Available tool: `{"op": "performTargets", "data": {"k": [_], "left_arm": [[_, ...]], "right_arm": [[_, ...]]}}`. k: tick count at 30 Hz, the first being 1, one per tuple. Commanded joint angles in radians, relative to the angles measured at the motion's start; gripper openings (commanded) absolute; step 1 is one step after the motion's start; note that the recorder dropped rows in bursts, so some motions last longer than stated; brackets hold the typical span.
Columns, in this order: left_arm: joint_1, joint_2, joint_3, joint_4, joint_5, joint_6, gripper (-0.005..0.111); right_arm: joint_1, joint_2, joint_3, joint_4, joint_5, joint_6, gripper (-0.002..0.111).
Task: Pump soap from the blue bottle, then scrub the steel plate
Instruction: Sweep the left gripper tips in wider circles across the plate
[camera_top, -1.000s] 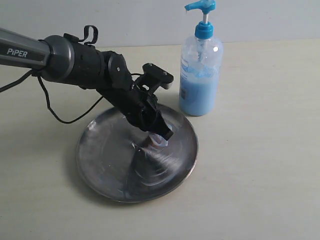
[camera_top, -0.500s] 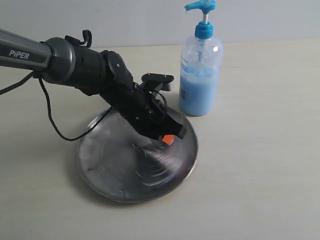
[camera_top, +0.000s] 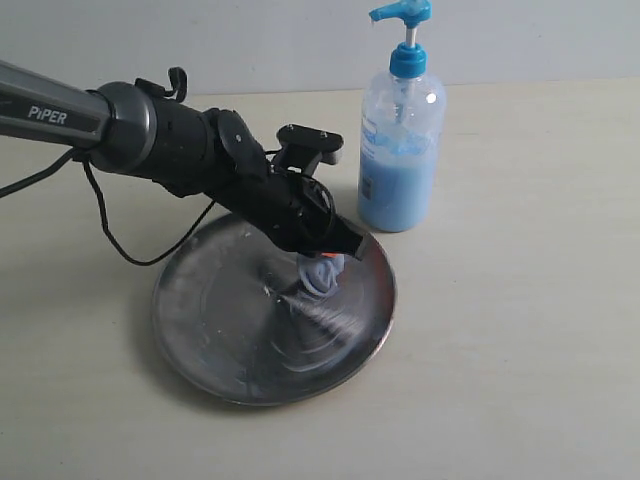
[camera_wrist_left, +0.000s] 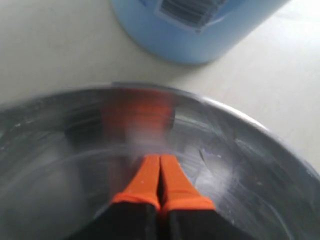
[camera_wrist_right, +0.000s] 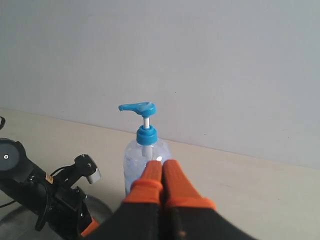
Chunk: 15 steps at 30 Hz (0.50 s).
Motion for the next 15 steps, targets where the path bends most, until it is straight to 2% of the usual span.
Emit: {"op": "performTargets", "data": {"k": [1, 10, 15], "left_arm": [[0.0, 0.027, 0.003, 0.041, 0.005, 0.006, 0.0], [0.0, 0.018, 0.003, 0.106, 0.065, -0.003, 0.0], [0.0, 0.016, 0.003, 0.009, 0.179, -0.003, 0.0]], "right_arm": [[0.001, -0.007, 0.005, 0.002, -0.002, -0.002, 0.0], [0.001, -0.007, 0.005, 0.002, -0.002, -0.002, 0.0], [0.001, -0.007, 0.005, 0.002, -0.002, -0.004, 0.0]]}}
